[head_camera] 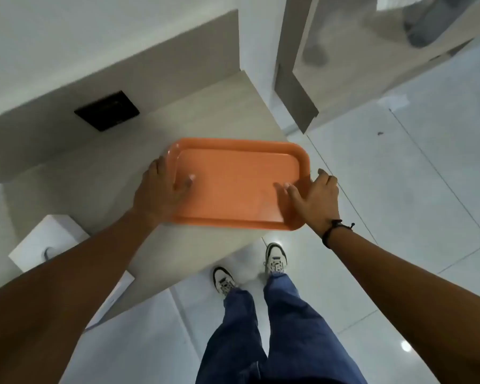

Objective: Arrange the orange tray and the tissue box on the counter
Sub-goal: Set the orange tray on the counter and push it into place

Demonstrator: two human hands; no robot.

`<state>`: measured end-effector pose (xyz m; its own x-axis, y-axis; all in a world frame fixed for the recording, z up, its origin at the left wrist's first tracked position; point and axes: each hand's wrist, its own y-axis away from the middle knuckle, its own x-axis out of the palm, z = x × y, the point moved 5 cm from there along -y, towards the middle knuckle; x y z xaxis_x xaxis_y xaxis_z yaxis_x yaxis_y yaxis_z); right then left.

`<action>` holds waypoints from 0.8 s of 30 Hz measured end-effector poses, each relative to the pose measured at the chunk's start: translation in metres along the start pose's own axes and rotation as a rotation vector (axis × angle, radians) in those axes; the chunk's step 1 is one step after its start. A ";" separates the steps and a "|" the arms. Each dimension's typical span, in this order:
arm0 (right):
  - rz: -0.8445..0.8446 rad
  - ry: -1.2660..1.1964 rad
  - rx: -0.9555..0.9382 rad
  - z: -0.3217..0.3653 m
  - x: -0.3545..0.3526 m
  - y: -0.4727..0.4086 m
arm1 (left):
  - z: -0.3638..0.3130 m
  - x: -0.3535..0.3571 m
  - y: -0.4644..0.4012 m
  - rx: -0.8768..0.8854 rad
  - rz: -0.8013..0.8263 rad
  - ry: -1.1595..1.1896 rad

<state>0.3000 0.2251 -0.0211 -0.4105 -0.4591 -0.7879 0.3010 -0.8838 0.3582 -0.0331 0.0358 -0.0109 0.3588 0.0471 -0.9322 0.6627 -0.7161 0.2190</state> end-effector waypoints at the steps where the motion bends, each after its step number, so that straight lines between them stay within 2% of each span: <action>1: -0.013 -0.026 0.019 -0.004 0.003 -0.002 | 0.004 0.003 -0.002 -0.036 0.008 0.016; 4: 0.017 -0.074 0.100 -0.010 0.008 -0.006 | 0.010 0.006 -0.005 -0.156 0.026 0.057; 7: 0.009 -0.099 0.135 -0.012 0.015 -0.015 | 0.015 0.010 -0.005 -0.269 -0.017 0.196; 12: -0.003 -0.077 0.166 -0.009 0.020 -0.025 | 0.028 0.013 -0.006 -0.315 -0.072 0.236; 17: 0.018 -0.053 0.085 0.017 0.030 -0.044 | 0.049 0.009 0.002 -0.401 -0.128 0.292; 24: 0.069 0.001 -0.064 0.090 0.060 -0.073 | 0.103 0.005 0.025 -0.572 -0.229 0.403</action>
<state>0.1762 0.2545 -0.0493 -0.3861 -0.5187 -0.7628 0.3830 -0.8424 0.3790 -0.0823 -0.0539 -0.0397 0.3108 0.4833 -0.8184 0.9499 -0.1871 0.2502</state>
